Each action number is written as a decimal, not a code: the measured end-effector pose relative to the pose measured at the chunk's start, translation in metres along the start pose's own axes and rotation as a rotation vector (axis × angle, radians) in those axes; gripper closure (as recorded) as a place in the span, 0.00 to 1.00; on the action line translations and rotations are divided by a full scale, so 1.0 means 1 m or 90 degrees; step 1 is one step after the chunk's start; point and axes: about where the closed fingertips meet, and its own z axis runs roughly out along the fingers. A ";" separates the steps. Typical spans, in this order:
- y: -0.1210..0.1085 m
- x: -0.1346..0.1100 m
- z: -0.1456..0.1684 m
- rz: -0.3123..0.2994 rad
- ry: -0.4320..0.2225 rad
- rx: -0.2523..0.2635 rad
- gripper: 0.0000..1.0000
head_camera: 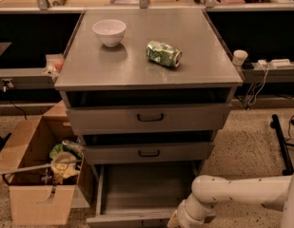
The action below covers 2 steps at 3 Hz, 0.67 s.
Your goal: Close bottom drawer
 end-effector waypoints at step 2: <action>0.001 0.000 0.004 -0.002 -0.002 -0.005 0.89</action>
Offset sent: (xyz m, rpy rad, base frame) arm -0.0024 0.0016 -0.0030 0.0055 0.0053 0.0049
